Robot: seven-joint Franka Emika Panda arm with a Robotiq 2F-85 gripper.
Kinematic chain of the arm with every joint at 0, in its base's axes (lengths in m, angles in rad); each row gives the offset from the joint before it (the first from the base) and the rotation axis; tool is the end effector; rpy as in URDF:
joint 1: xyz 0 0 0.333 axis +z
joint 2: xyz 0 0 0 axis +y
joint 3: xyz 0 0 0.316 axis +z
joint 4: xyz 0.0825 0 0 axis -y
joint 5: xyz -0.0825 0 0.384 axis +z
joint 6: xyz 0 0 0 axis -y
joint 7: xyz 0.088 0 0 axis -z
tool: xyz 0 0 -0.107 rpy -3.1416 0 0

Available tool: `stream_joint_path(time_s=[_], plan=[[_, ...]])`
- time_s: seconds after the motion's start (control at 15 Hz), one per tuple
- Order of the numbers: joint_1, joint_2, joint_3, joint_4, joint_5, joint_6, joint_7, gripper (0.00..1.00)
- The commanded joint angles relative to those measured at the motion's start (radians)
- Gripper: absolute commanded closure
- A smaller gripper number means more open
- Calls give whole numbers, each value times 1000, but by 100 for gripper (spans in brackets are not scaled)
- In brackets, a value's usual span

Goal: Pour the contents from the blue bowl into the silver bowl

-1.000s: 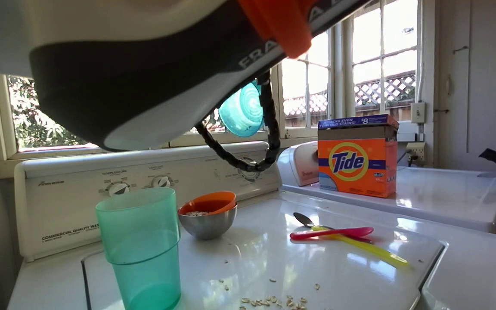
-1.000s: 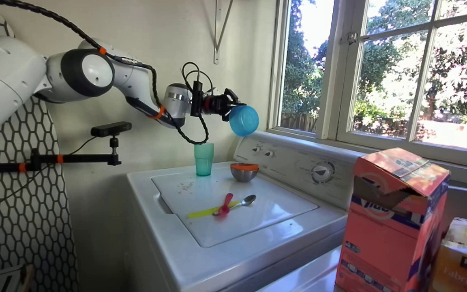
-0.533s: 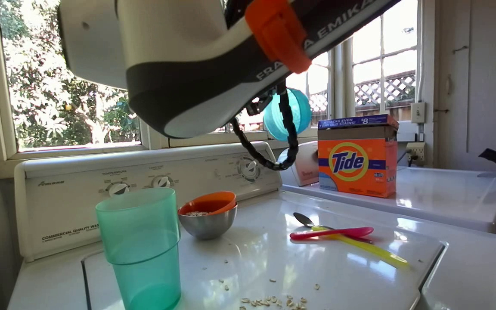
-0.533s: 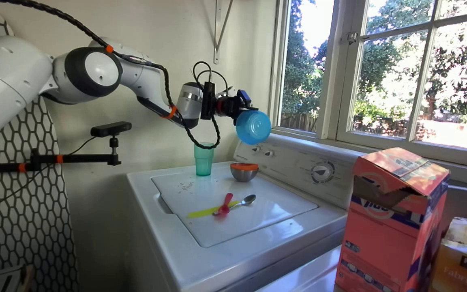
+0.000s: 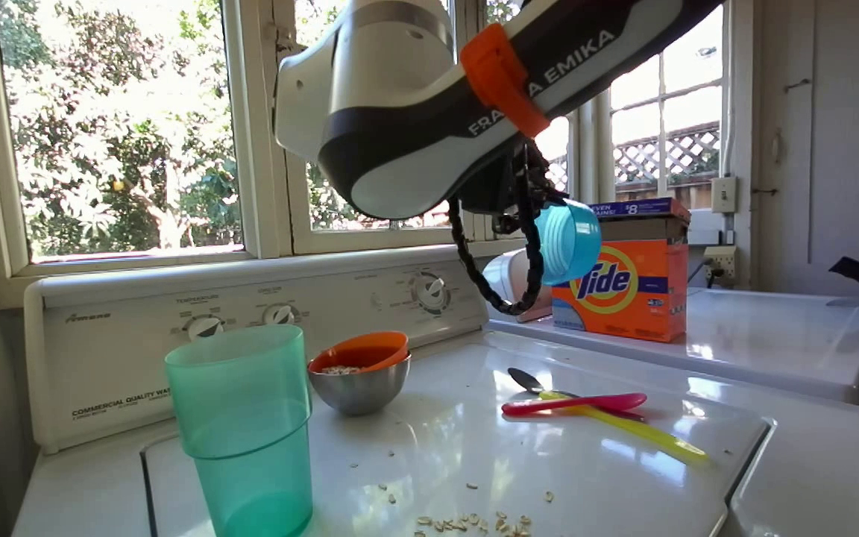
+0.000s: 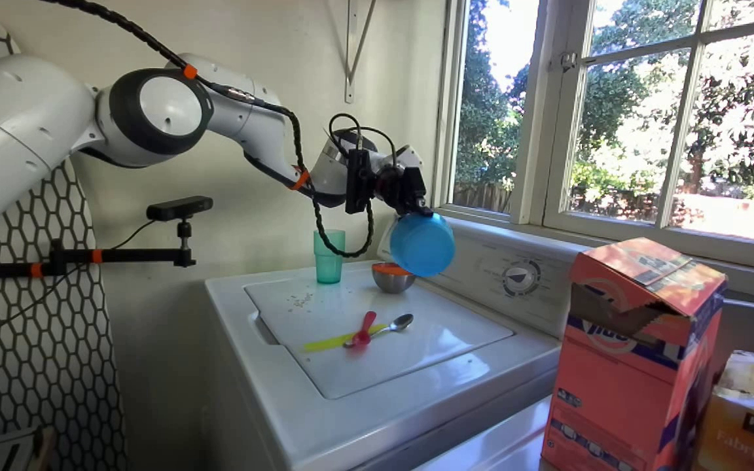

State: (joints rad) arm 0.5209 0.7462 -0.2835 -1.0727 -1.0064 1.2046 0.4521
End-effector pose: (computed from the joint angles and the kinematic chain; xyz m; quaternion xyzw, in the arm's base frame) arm 0.6857 0.1246 0.4491 0.7819 -0.1134 -0.0261 0.6124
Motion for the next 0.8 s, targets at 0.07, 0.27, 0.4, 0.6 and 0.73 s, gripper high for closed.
stream_joint_path(time_s=[0.07, 0.27, 0.4, 0.6, 0.73], plan=[[-46, -63, 36, -51, 105, 149, 171, 99], [-63, -96, 40, -91, 111, 297, 270, 99], [-73, -120, 42, -122, 114, 397, 336, 99], [-89, -169, 56, -192, 153, 526, 430, 99], [-140, -220, 133, -254, 137, 591, 506, 99]])
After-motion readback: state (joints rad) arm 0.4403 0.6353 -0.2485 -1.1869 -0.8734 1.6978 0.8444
